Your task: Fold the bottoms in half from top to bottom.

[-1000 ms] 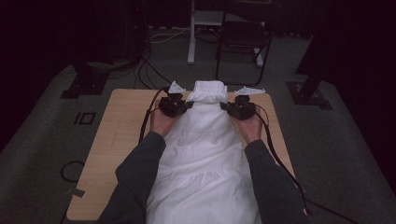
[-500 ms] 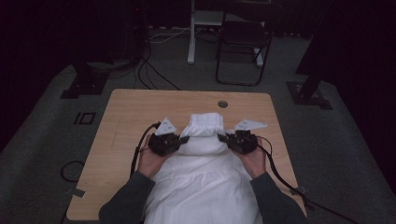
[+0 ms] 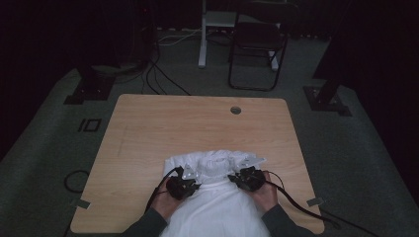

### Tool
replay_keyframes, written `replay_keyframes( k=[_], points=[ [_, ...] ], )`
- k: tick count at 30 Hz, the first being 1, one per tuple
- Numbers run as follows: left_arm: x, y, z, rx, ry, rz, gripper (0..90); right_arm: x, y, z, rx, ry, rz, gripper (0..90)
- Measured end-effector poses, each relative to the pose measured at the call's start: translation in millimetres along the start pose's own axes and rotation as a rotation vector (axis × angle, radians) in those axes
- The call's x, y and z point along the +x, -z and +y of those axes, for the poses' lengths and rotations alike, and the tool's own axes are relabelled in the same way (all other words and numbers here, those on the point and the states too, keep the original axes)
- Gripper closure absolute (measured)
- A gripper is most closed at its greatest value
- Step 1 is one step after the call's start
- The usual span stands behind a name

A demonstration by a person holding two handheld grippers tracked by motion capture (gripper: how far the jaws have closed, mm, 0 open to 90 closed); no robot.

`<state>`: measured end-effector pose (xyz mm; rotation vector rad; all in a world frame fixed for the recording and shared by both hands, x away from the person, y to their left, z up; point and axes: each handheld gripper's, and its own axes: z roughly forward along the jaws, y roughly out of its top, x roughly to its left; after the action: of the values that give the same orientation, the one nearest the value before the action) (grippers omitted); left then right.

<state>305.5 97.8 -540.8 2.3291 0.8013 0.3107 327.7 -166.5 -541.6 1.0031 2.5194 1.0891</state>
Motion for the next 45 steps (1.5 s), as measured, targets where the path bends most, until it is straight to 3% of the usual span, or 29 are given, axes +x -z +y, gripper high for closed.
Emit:
replay_keyframes(
  k=[1,5,9,13,16,21,26,30,35,38,45],
  points=[
    [0.0,0.0,0.0,0.000,0.000,0.000,86.0,0.0,0.0,0.0,0.000,0.000,0.000,82.2],
    [21.2,-9.1,9.2,0.007,-0.027,0.028,86.1,-4.9,-13.3,5.8,0.021,-0.016,-0.012,82.0],
    [51.0,-17.9,22.1,0.013,-0.018,0.026,86.3,-13.8,-22.4,12.3,0.006,-0.081,0.006,81.9],
    [68.7,-27.1,40.3,0.060,-0.074,0.064,86.3,-17.6,-31.9,24.9,0.015,-0.073,-0.034,81.7],
    [78.4,-34.0,52.2,0.086,-0.098,0.094,86.3,-28.2,-40.1,33.9,0.013,-0.089,-0.043,81.5],
    [93.0,-44.2,64.4,0.079,-0.076,0.118,86.3,-53.4,-52.1,45.7,-0.006,-0.156,-0.042,81.4],
    [103.3,-50.0,69.7,0.058,-0.046,0.126,86.3,-66.3,-59.5,54.6,-0.009,-0.162,-0.057,81.3],
    [116.4,-57.5,76.6,0.038,0.004,0.142,86.3,-81.3,-70.0,68.4,-0.005,-0.172,-0.084,81.1],
    [124.6,-62.8,83.0,0.036,0.039,0.162,86.3,-91.2,-76.7,76.6,-0.006,-0.197,-0.094,81.1],
    [128.8,-68.1,90.8,0.051,0.048,0.201,86.3,-99.2,-83.0,85.5,-0.001,-0.216,-0.110,81.0],
    [131.3,-70.3,94.0,0.055,0.060,0.216,86.2,-106.0,-89.0,91.6,-0.009,-0.254,-0.122,80.8]
  ],
)
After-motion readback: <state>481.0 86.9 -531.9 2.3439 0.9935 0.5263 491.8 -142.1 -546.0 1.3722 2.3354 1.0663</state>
